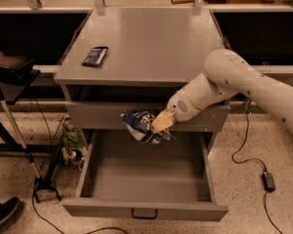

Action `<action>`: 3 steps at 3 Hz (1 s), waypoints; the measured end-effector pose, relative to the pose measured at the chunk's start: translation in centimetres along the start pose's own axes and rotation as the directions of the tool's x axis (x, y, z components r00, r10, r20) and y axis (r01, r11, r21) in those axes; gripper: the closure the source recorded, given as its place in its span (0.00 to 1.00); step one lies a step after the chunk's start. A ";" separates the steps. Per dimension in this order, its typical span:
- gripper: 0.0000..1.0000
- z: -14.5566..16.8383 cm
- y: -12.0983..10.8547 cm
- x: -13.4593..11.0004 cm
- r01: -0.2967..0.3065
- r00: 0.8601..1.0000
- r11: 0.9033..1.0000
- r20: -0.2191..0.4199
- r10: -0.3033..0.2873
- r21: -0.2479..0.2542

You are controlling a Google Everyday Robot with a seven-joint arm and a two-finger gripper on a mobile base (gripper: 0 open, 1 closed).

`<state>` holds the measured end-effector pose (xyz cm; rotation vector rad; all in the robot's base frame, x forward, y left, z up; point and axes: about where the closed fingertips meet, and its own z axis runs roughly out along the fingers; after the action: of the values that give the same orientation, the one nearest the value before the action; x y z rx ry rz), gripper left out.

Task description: Place blue chip bag into middle drawer

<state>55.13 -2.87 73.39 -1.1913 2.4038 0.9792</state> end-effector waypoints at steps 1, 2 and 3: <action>1.00 0.3 -0.7 5.4 -0.103 0.994 0.995 0.028 0.103 0.002; 1.00 1.6 -2.3 9.2 -0.194 0.981 0.981 0.029 0.194 -0.021; 1.00 4.0 -5.0 12.0 -0.288 0.957 0.956 0.021 0.290 -0.050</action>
Offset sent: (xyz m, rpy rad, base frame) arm -0.0524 -0.0823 -0.1139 0.0433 0.2200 -0.2221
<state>51.46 -9.33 62.00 -0.8462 2.5945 1.1329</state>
